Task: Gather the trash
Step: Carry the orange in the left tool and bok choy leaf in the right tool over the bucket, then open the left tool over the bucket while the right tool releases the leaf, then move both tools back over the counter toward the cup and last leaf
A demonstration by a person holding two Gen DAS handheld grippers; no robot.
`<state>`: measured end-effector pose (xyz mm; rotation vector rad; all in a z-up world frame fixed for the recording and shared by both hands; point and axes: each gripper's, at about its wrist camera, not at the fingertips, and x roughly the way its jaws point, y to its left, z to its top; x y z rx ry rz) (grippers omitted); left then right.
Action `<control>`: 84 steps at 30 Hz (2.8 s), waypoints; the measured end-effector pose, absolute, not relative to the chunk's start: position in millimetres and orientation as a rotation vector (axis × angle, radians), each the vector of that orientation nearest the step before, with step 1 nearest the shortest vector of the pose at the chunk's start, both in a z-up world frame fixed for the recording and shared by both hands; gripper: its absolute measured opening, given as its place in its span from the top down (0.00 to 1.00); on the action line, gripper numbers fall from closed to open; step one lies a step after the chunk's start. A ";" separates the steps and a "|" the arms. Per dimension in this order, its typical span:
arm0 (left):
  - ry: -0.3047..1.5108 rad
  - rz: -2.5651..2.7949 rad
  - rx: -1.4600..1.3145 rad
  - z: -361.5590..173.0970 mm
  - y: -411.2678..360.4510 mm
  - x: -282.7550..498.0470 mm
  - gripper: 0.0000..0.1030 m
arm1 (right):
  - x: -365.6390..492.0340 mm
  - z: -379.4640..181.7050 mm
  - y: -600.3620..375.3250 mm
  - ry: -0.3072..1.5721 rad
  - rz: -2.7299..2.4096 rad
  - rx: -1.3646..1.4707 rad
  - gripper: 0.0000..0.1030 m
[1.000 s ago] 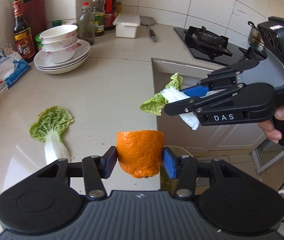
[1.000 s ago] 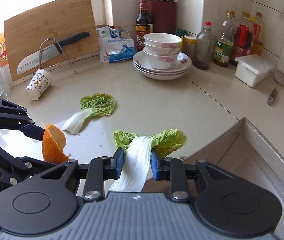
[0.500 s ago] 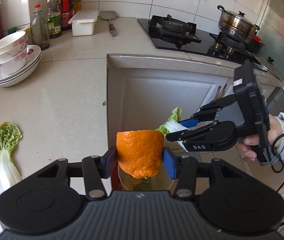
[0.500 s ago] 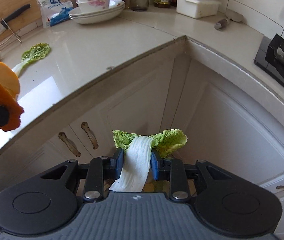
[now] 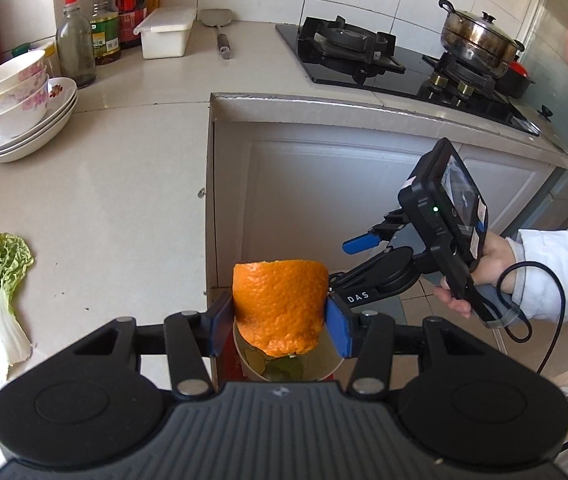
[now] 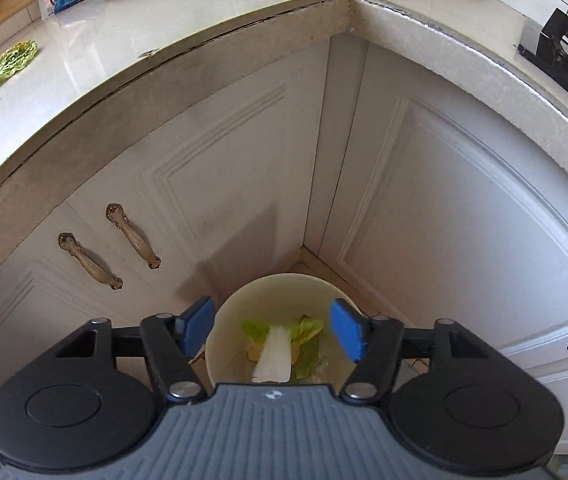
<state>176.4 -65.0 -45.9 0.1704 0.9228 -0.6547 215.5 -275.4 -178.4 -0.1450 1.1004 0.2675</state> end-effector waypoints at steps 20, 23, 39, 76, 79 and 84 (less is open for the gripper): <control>0.958 -0.763 0.200 -88.9 -144.6 211.8 0.52 | 145.5 -108.6 -304.4 0.939 0.202 -0.165 0.00; 0.965 -0.774 0.214 -98.7 -160.0 215.5 0.52 | 134.3 -104.6 -309.2 0.936 0.179 -0.184 0.00; 0.990 -0.736 0.261 -133.6 -194.8 235.1 0.19 | 114.9 -98.6 -328.1 0.925 0.114 -0.181 0.00; 0.655 -0.233 0.122 -13.1 -29.4 158.3 0.10 | 151.7 -22.8 -236.2 0.709 0.262 -0.175 0.00; 0.648 -0.137 0.108 -9.9 2.0 150.0 0.10 | 162.8 -20.5 -207.6 0.701 0.316 -0.173 0.00; 0.648 0.017 0.077 -9.1 57.6 133.2 0.10 | 180.7 -20.0 -153.9 0.701 0.409 -0.161 0.00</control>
